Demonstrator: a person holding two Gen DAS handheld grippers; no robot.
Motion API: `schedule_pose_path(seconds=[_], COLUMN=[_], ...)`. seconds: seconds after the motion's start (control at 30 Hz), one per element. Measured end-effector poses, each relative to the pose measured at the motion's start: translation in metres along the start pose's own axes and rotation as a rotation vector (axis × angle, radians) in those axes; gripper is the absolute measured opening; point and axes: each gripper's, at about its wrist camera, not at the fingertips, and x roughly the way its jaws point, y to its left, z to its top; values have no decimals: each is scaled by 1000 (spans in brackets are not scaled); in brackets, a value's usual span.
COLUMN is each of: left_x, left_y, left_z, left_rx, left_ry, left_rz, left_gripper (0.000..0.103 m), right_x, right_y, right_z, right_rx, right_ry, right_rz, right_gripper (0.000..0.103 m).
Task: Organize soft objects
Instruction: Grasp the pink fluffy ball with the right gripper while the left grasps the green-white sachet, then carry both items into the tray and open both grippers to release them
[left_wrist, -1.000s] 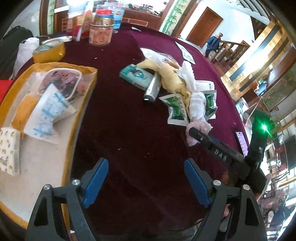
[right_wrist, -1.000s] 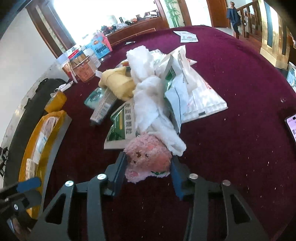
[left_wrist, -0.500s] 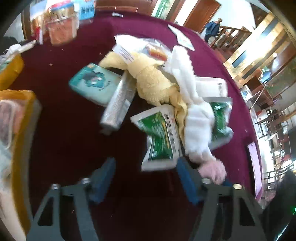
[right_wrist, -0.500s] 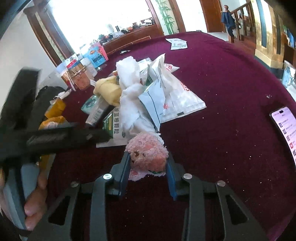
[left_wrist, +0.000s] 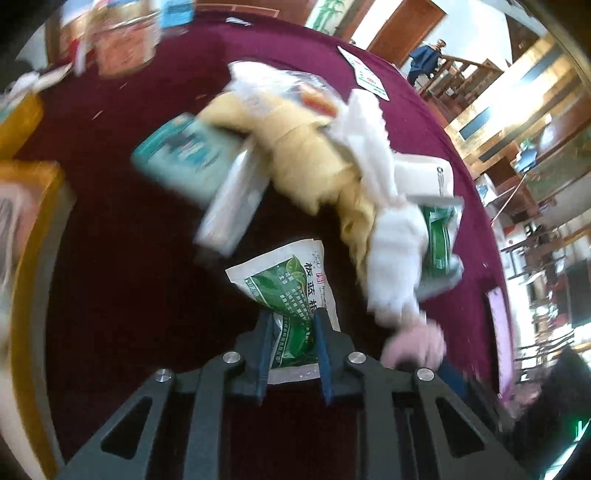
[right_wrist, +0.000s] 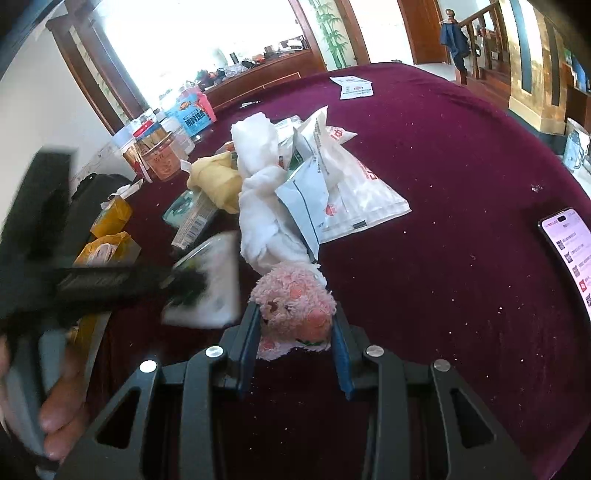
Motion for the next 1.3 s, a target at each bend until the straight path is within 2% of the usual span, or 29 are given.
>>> schedule_pose_path(seconds=[0.17, 0.3, 0.47, 0.6, 0.73, 1.1, 1.3], left_x=[-39, -48, -59, -87, -109, -169, -202], left_y=[30, 53, 67, 69, 66, 92, 132], left_z=[-39, -64, -76, -87, -92, -113, -125], left_rx=[-40, -86, -118, -111, -114, -153, -223], left_ry=[-26, -16, -29, -59, -89, -201, -253], left_rz=[-47, -100, -164, -215, -242, -259, -210], left_gripper=[21, 21, 21, 21, 21, 21, 21], right_x=[-1, -2, -15, -25, -37, -60, -54], right_y=[8, 8, 13, 36, 59, 111, 143], right_z=[-1, -4, -21, -30, -30, -33, -36], right_rx=[-45, -45, 39, 9, -10, -98, -140], right_ry=[-15, 10, 34, 37, 45, 27, 66], right_rz=[-14, 18, 119, 131, 191, 299, 375], right_gripper=[35, 35, 35, 35, 35, 35, 35])
